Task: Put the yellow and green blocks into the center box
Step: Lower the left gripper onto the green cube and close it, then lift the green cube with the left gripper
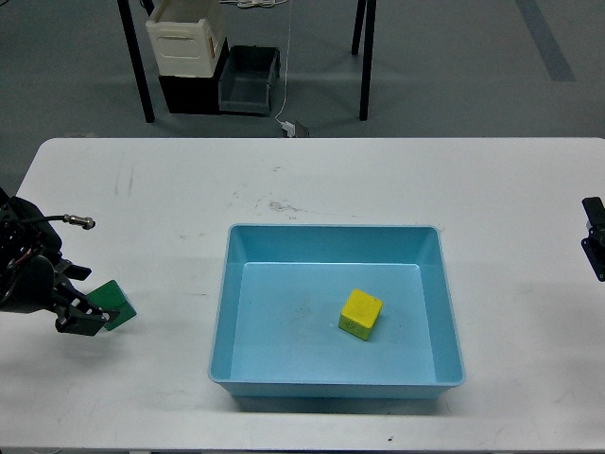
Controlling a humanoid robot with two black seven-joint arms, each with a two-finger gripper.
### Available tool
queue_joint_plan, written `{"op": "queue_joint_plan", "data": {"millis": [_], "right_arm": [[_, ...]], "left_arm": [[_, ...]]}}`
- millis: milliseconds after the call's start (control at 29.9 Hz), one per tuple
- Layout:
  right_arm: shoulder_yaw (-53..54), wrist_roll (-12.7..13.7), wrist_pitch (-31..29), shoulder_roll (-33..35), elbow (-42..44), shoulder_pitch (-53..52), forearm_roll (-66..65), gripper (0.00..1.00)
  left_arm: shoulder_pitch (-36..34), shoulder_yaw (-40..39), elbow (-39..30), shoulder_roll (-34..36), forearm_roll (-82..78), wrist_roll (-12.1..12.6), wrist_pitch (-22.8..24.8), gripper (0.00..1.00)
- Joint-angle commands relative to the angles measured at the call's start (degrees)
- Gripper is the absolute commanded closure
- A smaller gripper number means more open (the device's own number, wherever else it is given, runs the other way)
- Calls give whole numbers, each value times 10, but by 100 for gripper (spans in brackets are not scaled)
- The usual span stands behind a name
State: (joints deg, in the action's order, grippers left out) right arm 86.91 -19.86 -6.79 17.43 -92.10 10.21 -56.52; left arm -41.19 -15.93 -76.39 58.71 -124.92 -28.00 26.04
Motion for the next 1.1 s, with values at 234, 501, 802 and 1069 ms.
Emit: {"op": "queue_joint_plan", "data": {"millis": [234,501,802,1069], "right_arm": [[1,0,4,-1,2,1,0,0],[5,0,5,-1,3,1,0,0],[8,0,6,-1,3,1,0,0],[8,0,6,-2,3,1,0,0]], "left_arm": [[3,5,38,-26,-1,0,-5,2],[1,20,42,-39,8,0,-6,13],[4,27,45,-49,20,0,-13,51],[-3,26,64,-41,24,0,-50,80]]}}
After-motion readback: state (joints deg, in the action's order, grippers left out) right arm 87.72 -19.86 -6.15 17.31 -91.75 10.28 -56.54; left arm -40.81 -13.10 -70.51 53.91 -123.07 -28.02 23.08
